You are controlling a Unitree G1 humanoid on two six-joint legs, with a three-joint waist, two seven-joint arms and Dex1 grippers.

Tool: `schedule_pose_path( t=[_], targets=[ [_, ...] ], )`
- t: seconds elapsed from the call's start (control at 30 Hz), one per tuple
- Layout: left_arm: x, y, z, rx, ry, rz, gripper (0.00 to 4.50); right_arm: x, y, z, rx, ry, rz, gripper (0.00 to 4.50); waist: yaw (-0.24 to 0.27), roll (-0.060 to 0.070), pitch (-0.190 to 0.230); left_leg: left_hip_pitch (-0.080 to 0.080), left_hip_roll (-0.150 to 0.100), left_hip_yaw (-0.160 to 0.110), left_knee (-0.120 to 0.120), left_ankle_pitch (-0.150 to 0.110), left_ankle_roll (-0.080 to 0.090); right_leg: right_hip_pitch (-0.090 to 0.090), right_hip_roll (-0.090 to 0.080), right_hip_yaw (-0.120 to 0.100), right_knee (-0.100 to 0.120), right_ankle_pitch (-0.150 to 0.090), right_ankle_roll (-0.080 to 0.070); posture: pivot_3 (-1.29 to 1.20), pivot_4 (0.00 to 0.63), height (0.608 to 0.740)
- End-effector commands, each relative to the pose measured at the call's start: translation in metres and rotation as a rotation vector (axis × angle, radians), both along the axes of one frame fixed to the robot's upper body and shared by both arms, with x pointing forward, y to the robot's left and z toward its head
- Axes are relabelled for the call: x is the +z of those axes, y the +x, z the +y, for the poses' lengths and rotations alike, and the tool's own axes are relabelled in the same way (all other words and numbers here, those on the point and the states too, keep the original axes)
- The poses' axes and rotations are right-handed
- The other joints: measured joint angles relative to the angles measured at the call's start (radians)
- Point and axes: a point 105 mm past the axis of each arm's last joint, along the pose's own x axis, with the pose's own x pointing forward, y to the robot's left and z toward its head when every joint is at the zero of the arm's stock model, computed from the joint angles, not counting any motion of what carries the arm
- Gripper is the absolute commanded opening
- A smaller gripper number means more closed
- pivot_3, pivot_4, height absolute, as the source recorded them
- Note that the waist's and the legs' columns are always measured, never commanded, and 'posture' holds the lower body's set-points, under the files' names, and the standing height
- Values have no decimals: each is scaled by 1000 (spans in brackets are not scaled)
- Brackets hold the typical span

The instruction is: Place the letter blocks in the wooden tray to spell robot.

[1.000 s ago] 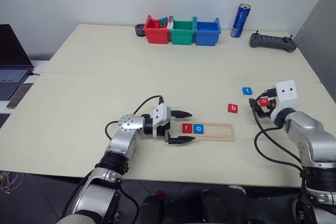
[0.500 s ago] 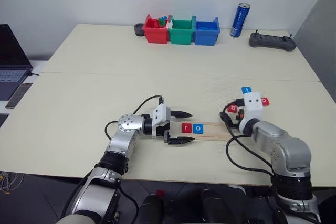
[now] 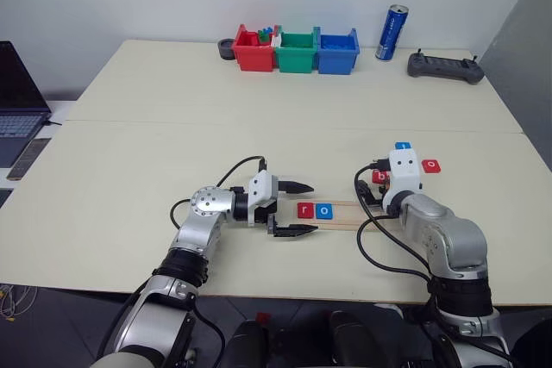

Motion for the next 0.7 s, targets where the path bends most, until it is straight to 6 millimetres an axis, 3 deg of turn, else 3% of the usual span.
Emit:
schedule_pose_path(
  t=[0.03, 0.13, 0.23, 0.47, 0.7],
  targets=[
    [8, -2, -2, -13, -13, -35, 4447, 1, 3, -3, -15, -3, -5, 4500, -1, 0, 0, 0, 0, 0, 0, 0, 0, 0, 0, 0, 0, 0, 0, 0, 150, 740],
    [8, -1, -1, -9, -13, -36, 4447, 0, 3, -6, -36, 1, 1, 4500, -1, 0, 0, 0, 0, 0, 0, 0, 0, 0, 0, 0, 0, 0, 0, 0, 150, 740],
    [8, -1, 0, -6, -13, -37, 4500, 0, 4, -10, -53, -3, -4, 3920, -1, 0, 0, 0, 0, 0, 0, 0, 0, 0, 0, 0, 0, 0, 0, 0, 150, 740],
    [8, -2, -1, -7, -15, -34, 4500, 3, 4, -12, -41, -27, -20, 1589, -1, 0, 0, 0, 0, 0, 0, 0, 0, 0, 0, 0, 0, 0, 0, 0, 150, 740],
    [11, 0, 3, 28, -34, -39, 4500, 16, -5, -19, -20, -60, -43, 1461, -1, 0, 0, 0, 0, 0, 0, 0, 0, 0, 0, 0, 0, 0, 0, 0, 150, 740]
  ],
)
